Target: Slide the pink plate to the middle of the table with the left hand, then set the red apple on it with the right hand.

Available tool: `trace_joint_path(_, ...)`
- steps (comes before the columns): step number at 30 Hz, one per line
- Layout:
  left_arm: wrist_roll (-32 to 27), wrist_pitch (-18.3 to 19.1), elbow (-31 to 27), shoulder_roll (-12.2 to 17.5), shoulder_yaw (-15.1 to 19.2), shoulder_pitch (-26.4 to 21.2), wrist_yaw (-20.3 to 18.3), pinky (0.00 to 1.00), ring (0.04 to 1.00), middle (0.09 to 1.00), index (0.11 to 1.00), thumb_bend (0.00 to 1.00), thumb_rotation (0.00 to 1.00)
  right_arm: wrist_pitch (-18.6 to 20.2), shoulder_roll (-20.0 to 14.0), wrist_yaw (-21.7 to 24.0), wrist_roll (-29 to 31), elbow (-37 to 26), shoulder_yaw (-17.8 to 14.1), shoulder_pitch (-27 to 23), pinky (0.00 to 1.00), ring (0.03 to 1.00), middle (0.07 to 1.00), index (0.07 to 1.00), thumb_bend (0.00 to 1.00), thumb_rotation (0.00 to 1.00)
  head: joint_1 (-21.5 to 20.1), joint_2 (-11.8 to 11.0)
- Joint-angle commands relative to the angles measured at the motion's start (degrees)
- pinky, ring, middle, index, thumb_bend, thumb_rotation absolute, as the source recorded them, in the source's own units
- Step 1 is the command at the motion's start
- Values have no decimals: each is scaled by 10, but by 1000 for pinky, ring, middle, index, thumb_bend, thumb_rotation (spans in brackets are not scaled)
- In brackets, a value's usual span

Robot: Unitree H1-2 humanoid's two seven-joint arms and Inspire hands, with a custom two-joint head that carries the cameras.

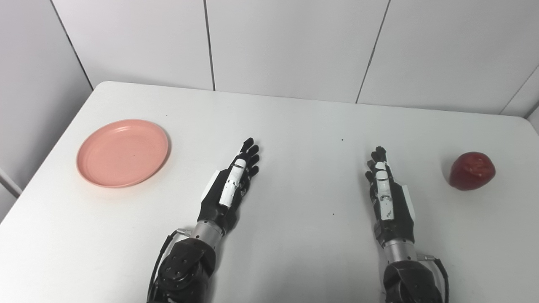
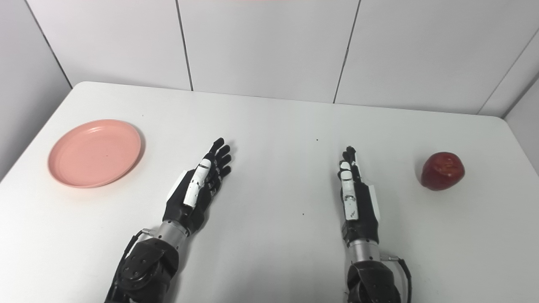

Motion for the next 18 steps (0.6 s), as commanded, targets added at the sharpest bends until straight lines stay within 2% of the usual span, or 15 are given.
trace_joint_path(1, 3, -20, -13, -7, -4, -7, 0, 1000, 1000, 1000, 1000, 405, 1000, -27, -2, 12, 3, -14, 1, -7, 1000, 1000, 1000, 1000, 231, 1000, 1, -1)
trace_joint_path(11, 6, -12, -15, -7, -7, -6, 1, 1000, 1000, 1000, 1000, 411, 1000, -26, -1, 9, 2, -15, 1, -7, 1000, 1000, 1000, 1000, 211, 1000, 6, -3)
trace_joint_path(18, 13, -23, -1, -13, -15, -9, 0, 1000, 1000, 1000, 1000, 396, 1000, -30, -9, 12, 5, -11, -3, -7, 1000, 1000, 1000, 1000, 202, 1000, 45, -20)
